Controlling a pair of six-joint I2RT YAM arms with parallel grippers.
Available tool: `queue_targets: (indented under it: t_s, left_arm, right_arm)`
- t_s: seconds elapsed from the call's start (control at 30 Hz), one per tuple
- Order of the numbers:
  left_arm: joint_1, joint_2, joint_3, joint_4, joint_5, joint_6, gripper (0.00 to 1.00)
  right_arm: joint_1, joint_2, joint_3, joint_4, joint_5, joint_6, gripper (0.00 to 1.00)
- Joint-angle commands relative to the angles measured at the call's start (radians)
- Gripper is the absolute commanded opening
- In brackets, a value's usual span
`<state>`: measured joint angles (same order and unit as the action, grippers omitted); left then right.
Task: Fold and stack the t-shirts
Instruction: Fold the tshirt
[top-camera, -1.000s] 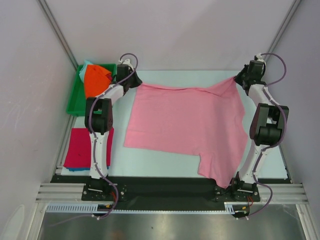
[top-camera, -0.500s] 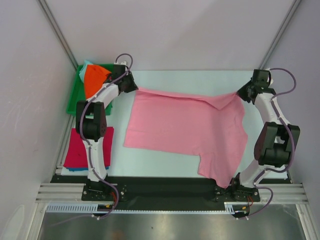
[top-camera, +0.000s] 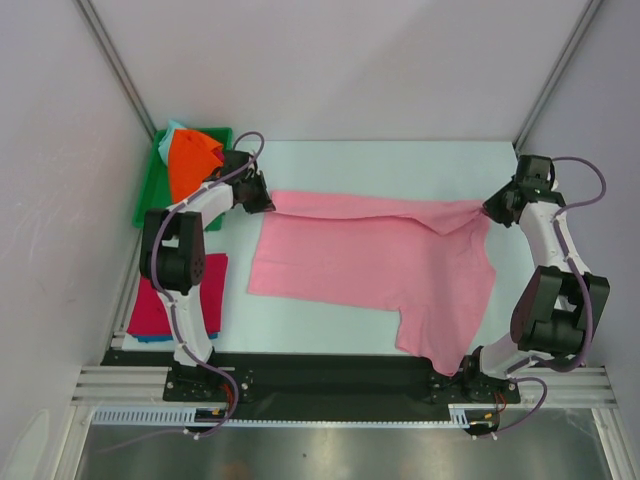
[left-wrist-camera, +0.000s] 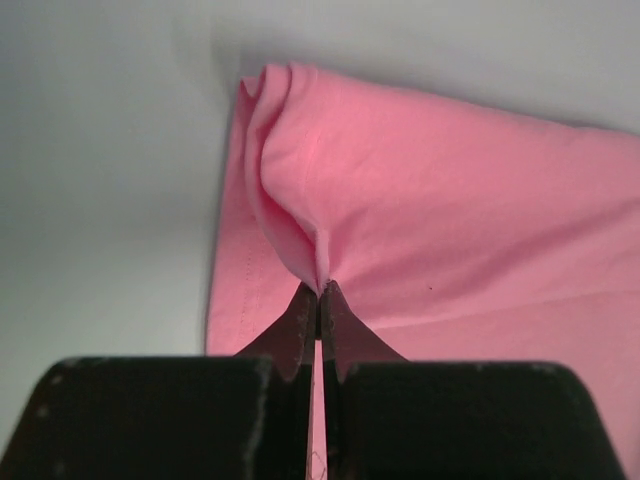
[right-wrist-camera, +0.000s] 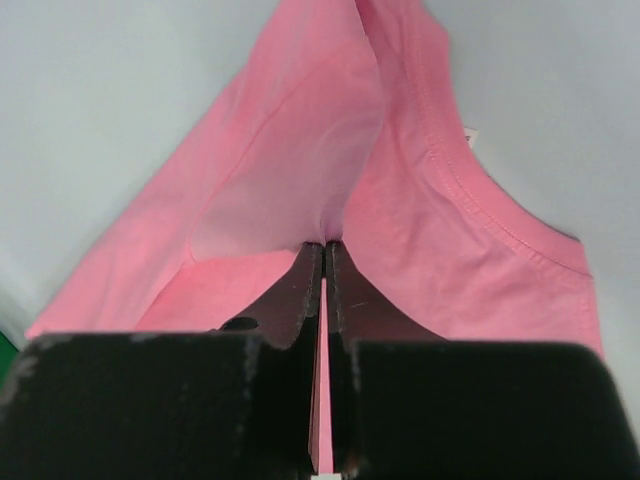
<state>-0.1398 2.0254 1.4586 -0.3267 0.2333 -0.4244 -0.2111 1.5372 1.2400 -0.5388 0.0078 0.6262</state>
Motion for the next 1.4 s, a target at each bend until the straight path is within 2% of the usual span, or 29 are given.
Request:
queue_targets:
  t_s: [0.0, 0.13, 0.5, 1.23, 1.37]
  left_arm:
    - [-0.003, -0.082, -0.006, -0.017, -0.022, 0.036, 0.00]
    - [-0.004, -0.038, 0.045, -0.072, -0.015, 0.056, 0.00]
    - [-0.003, -0.013, 0.069, -0.169, -0.077, 0.095, 0.00]
    - [-0.004, 0.108, 0.147, -0.252, -0.101, 0.088, 0.00]
    - [-0.003, 0.124, 0.157, -0.261, -0.100, 0.088, 0.04]
  right_arm:
    - [-0.013, -0.043, -0.008, -0.030, -0.045, -0.045, 0.00]
    - [-0.013, -0.057, -0.002, -0.050, -0.048, -0.072, 0.00]
    - [-0.011, -0.087, -0.068, -0.075, -0.034, -0.092, 0.00]
    - [-0.016, -0.065, -0.077, -0.078, -0.034, -0.099, 0.00]
    - [-0.016, -0.069, -0.083, -0.098, -0.016, -0.095, 0.00]
